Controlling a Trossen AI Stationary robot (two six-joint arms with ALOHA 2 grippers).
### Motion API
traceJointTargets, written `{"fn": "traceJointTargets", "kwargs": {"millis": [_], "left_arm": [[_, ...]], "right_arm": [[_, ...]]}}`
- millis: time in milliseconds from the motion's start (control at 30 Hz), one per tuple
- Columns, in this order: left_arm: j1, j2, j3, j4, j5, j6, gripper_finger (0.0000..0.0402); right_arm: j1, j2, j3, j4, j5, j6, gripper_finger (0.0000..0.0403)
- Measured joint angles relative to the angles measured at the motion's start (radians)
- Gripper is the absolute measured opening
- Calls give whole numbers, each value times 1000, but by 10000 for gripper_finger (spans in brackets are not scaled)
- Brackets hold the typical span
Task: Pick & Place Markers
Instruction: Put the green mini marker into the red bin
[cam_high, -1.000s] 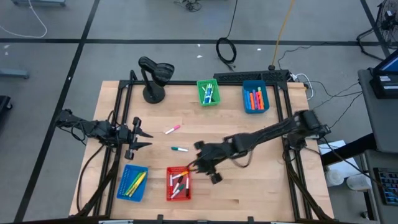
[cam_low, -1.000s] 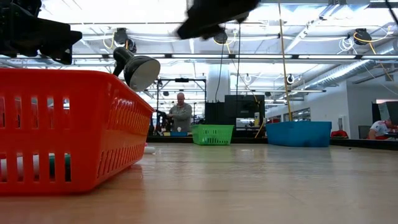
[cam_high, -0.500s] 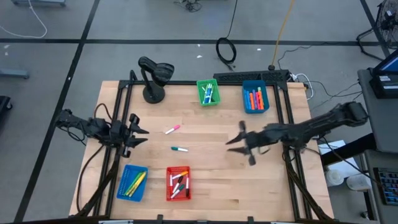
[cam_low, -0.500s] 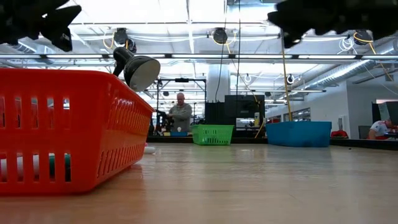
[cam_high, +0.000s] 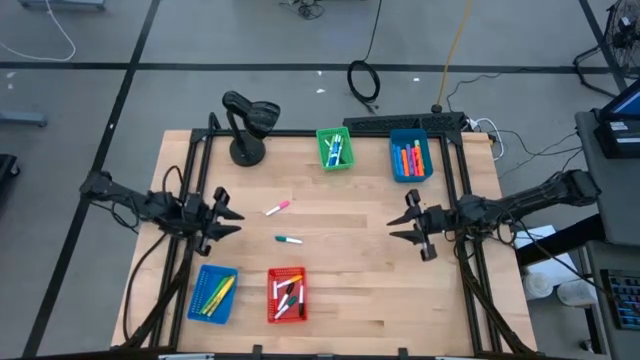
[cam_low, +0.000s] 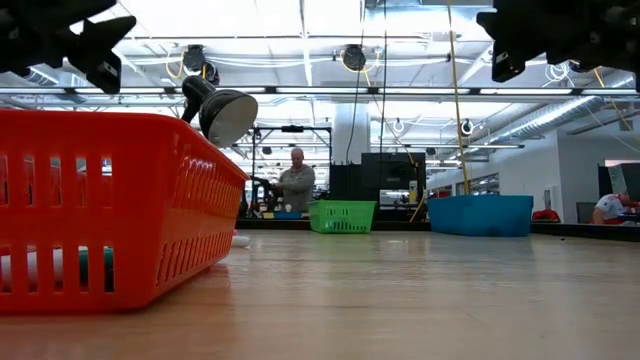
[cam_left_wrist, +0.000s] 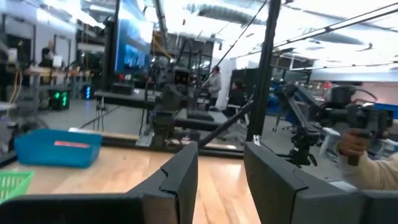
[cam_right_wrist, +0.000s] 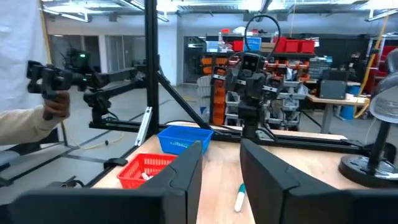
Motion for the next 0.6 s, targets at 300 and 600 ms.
{"fn": "traceJointTargets", "kwargs": {"millis": [300,600], "left_arm": [[5,328,45,82,-107,-134,134],[67,979,466,-397,-163,-276,134]], "right_arm": [[0,15,0,-2,46,-9,95],[0,21,0,-1,115,-3,95]]}}
